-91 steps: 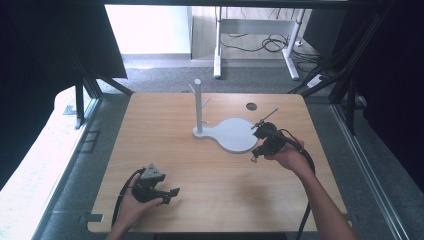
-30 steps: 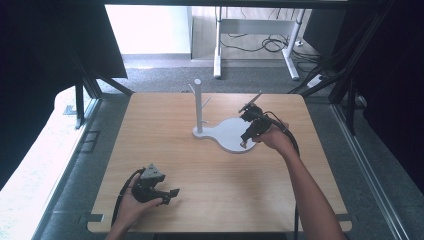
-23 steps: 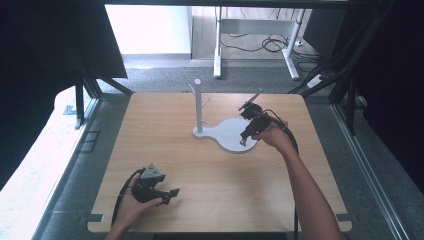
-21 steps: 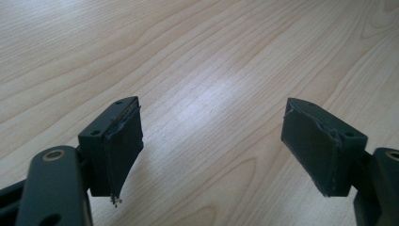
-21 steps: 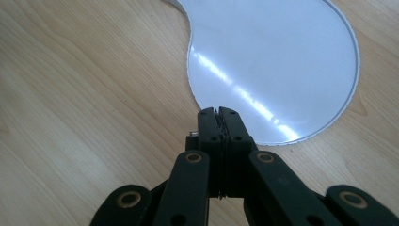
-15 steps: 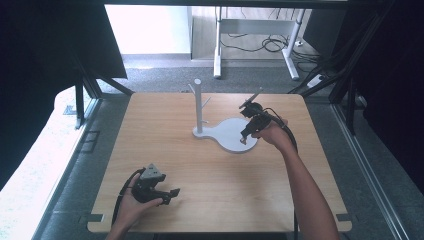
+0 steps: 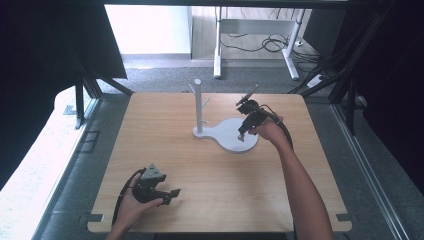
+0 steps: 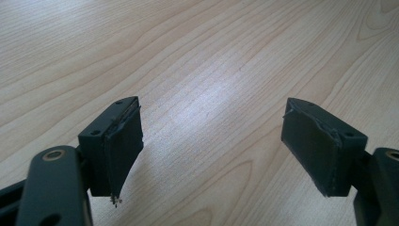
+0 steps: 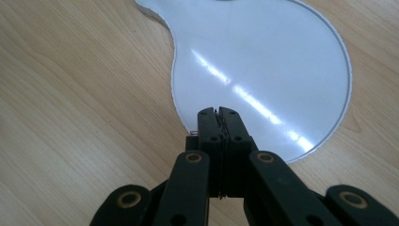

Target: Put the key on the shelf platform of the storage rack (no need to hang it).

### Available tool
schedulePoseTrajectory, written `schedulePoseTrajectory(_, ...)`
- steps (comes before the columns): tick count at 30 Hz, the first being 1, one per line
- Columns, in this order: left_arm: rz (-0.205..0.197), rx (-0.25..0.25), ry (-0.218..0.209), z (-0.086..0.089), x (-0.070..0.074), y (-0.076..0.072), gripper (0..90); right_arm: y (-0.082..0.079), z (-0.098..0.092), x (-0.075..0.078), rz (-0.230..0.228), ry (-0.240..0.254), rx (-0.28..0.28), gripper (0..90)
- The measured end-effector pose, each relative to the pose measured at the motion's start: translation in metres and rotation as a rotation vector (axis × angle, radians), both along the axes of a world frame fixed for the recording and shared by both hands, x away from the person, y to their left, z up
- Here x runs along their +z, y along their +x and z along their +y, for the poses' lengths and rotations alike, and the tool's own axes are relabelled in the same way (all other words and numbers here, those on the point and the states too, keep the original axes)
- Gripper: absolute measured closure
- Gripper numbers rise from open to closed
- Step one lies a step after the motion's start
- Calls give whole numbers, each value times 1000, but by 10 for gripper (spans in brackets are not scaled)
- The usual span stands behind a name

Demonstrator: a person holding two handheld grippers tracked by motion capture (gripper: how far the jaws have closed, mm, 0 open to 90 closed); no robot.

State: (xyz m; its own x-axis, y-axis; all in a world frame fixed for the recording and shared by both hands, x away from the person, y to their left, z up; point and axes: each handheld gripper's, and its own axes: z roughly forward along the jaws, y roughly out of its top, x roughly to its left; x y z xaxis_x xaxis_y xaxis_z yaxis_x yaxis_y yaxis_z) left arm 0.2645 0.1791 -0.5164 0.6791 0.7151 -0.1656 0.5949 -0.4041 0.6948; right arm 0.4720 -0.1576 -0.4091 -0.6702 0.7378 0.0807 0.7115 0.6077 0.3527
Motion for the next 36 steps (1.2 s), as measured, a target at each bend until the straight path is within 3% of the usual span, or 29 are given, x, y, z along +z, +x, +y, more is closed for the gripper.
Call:
schedulePoseTrajectory(23, 0, -5, 3, 0, -1, 0, 214, 32, 8, -18, 18, 21, -33, 896)
schedulePoseTrajectory(36, 2, -8, 4, 0, -1, 1, 214, 44, 7, -36, 20, 29, -71, 895)
